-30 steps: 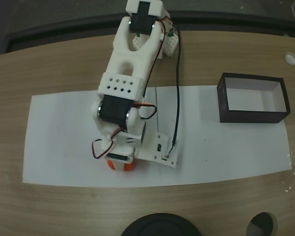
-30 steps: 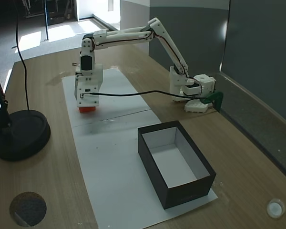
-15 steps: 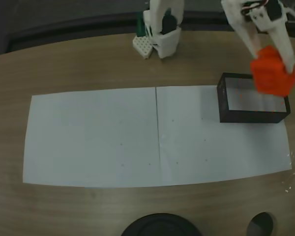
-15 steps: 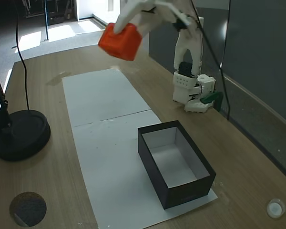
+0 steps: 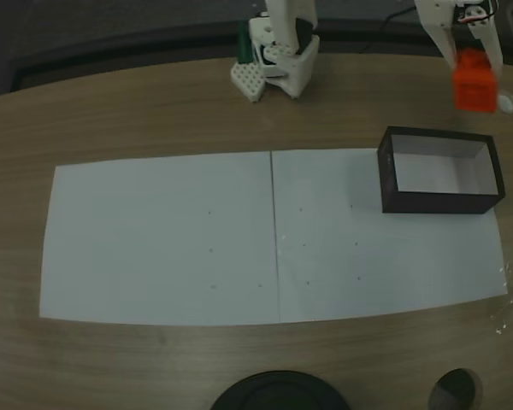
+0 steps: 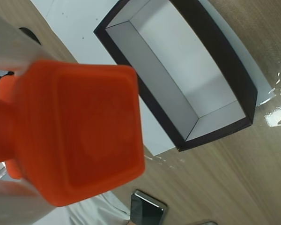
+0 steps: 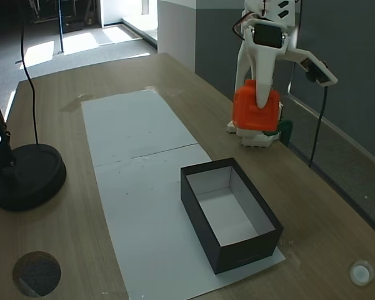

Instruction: Grab a orange square and put it in the box.

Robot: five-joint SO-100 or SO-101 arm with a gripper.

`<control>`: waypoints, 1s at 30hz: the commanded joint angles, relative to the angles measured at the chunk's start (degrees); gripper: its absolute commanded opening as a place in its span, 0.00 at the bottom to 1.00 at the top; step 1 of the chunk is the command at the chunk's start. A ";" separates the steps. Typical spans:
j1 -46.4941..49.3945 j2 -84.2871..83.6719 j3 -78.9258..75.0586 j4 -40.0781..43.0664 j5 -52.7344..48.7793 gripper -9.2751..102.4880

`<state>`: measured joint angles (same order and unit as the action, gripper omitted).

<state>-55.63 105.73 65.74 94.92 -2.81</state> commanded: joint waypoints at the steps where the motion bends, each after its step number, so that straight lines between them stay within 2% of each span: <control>1: -0.18 1.41 6.24 -4.83 0.35 0.14; 7: 0.26 0.53 15.56 -15.03 0.09 0.14; 17: 0.53 0.44 23.20 -22.50 0.00 0.14; 30: 3.69 -0.35 26.19 -24.26 0.00 0.14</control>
<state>-52.91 105.29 91.93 71.72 -2.81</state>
